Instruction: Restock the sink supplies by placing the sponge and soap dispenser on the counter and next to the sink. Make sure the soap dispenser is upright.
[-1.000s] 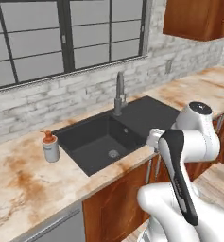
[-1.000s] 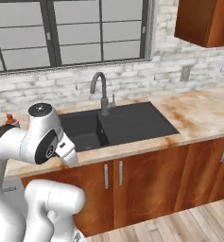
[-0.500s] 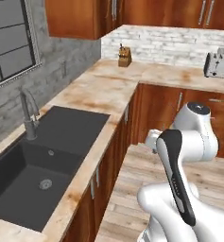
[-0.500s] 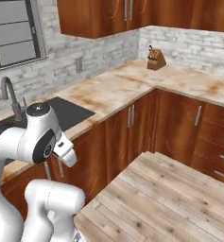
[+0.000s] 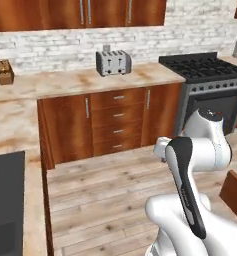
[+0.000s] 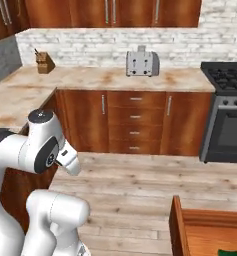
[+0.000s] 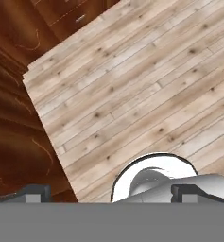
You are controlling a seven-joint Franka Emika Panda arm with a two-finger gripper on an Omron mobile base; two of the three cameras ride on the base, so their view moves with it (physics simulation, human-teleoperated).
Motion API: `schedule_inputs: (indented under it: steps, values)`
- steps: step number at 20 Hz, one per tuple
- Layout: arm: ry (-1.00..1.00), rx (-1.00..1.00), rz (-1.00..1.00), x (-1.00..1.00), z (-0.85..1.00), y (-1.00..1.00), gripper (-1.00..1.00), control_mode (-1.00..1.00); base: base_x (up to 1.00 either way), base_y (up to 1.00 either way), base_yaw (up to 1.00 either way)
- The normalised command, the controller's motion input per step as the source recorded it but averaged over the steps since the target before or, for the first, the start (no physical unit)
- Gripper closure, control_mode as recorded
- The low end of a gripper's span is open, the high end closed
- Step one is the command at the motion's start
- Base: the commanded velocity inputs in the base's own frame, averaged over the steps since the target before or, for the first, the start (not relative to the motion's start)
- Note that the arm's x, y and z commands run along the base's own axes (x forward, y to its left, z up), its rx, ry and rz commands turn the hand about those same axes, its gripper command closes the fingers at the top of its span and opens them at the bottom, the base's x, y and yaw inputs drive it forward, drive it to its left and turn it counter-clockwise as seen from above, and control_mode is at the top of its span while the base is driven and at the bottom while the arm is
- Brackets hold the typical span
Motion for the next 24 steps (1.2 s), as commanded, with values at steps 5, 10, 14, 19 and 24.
schedule_inputs:
  steps: [5, 10, 14, 19, 24]
  values:
    - [0.00, 0.00, 0.00, 0.00, 0.00, 0.00, -1.00, 1.00, -0.03, 0.00, -0.93]
    - [0.00, 0.00, 0.00, 0.00, 0.00, 0.00, -1.00, 1.00, -0.01, 0.00, -0.93]
    - [0.00, 0.00, 0.00, 0.00, 0.00, 0.00, -1.00, 1.00, 0.01, 0.02, -0.93]
    - [0.00, 0.00, 0.00, 0.00, 0.00, 0.00, -1.00, 1.00, 0.44, 0.27, -0.68]
    - [0.00, 0.00, 0.00, 0.00, 0.00, 0.00, -1.00, 1.00, 0.64, 0.36, -0.32]
